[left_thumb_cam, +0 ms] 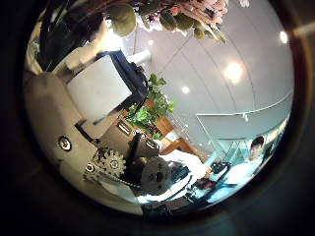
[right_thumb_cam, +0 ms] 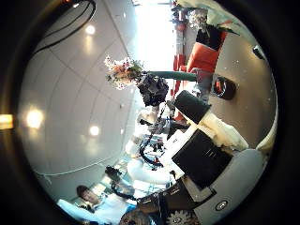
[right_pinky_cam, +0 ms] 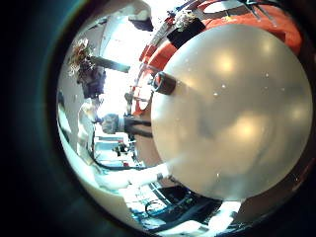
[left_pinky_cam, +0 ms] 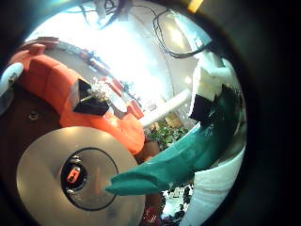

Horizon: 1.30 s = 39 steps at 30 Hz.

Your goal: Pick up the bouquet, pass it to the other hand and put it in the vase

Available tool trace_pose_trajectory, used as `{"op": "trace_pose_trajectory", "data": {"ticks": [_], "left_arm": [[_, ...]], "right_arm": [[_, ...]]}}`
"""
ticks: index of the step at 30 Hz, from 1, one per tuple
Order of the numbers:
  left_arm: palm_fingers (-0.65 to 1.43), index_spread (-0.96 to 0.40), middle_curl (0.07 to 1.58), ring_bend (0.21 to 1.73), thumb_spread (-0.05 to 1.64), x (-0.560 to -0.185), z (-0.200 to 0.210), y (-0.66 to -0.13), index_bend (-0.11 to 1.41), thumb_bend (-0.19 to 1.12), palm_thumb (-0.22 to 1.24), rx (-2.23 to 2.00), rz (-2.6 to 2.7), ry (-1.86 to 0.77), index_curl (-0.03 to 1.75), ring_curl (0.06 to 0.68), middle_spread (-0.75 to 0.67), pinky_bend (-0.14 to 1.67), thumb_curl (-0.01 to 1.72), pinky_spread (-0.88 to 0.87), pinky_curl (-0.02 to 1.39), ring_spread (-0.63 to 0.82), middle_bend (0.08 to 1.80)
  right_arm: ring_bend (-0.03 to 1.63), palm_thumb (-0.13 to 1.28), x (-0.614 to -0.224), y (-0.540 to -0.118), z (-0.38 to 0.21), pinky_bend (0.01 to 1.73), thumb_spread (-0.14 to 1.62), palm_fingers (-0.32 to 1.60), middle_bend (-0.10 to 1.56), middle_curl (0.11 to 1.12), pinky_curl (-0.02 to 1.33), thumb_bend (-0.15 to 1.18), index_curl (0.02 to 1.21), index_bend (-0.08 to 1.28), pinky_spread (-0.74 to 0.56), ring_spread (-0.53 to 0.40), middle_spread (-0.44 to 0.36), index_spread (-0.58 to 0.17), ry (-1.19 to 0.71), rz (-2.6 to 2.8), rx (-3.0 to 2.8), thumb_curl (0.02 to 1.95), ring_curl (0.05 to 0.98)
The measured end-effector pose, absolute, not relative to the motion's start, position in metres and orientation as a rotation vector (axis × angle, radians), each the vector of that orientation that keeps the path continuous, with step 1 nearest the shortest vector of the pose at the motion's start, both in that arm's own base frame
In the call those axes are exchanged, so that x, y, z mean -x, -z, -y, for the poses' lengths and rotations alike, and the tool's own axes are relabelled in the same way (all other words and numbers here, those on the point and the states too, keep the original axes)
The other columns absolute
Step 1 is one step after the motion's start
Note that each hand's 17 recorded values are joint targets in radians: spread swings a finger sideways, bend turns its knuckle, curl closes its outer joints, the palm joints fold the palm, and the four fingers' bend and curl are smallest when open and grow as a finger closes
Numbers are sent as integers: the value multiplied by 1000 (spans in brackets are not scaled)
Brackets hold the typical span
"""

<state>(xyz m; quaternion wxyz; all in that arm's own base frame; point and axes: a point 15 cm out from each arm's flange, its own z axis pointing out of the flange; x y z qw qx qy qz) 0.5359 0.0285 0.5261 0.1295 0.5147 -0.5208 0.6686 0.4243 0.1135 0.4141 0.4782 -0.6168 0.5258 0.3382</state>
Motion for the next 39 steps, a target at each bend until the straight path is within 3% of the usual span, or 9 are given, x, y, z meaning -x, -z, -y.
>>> {"op": "trace_pose_trajectory", "data": {"ticks": [11, 19, 23, 25, 26, 28, 32, 35, 39], "left_arm": [[1096, -736, 1045, 1462, 942, -535, -31, -528, 409, -15, 1046, -1530, 1601, -1950, 1464, 520, -567, 1166, 767, -593, 849, -410, 1026], [956, -716, 1031, 1374, 910, -534, -35, -524, 344, -45, 885, -1563, 1607, -1955, 1458, 503, -560, 1072, 694, -612, 819, -432, 1001], [504, -691, 1001, 1174, 899, -533, -33, -516, 368, -57, 747, -1570, 1613, -1930, 1398, 468, -541, 837, 637, -576, 796, -436, 972], [264, -666, 974, 1101, 900, -533, -33, -512, 383, -56, 691, -1578, 1626, -1911, 1355, 446, -509, 646, 610, -462, 767, -372, 917], [71, -645, 947, 1044, 898, -532, -33, -510, 397, -60, 659, -1581, 1632, -1902, 1326, 430, -458, 541, 595, -351, 749, -293, 820], [-33, -583, 885, 989, 899, -532, -34, -506, 352, -61, 598, -1591, 1643, -1880, 1266, 393, -356, 465, 568, -174, 707, -166, 677], [-206, -346, 711, 882, 904, -532, -32, -499, 99, -62, 468, -1595, 1654, -1845, 1077, 323, 18, 419, 508, 203, 603, 164, 334], [-230, -169, 617, 790, 900, -532, -33, -498, 46, -57, 403, -1598, 1654, -1845, 921, 281, 234, 384, 471, 371, 546, 324, 245], [-215, 0, 531, 710, 884, -530, -40, -500, 37, -59, 319, -1606, 1671, -1854, 723, 244, 408, 337, 424, 492, 485, 454, 186]], "right_arm": [[988, 715, -425, -414, -112, 689, 1005, 453, 578, 539, 427, -24, 550, 320, 293, -195, -150, -324, -819, -1279, 1509, 487, 390], [983, 715, -424, -413, -112, 696, 1005, 457, 579, 538, 406, -24, 556, 323, 296, -196, -195, -323, -817, -1274, 1511, 487, 391], [988, 715, -425, -413, -112, 700, 1005, 459, 577, 540, 394, -24, 558, 320, 297, -196, -184, -323, -816, -1276, 1510, 487, 395], [987, 715, -424, -413, -112, 702, 1005, 461, 575, 540, 388, -24, 560, 326, 297, -196, -184, -327, -817, -1273, 1511, 487, 396], [985, 715, -424, -413, -112, 702, 1005, 463, 579, 543, 385, -24, 560, 328, 297, -196, -180, -327, -817, -1273, 1511, 487, 396], [982, 715, -424, -414, -112, 703, 1005, 466, 577, 544, 379, -24, 563, 337, 301, -197, -178, -334, -814, -1270, 1514, 487, 397], [977, 715, -424, -414, -112, 706, 1005, 469, 574, 547, 366, -24, 568, 351, 307, -197, -170, -341, -811, -1267, 1515, 487, 398], [970, 715, -424, -414, -110, 705, 1005, 476, 578, 551, 354, -24, 574, 367, 310, -197, -162, -345, -809, -1267, 1514, 487, 397], [967, 715, -424, -414, -104, 707, 1005, 483, 578, 556, 339, -24, 582, 387, 312, -198, -154, -350, -804, -1275, 1510, 487, 398]]}}
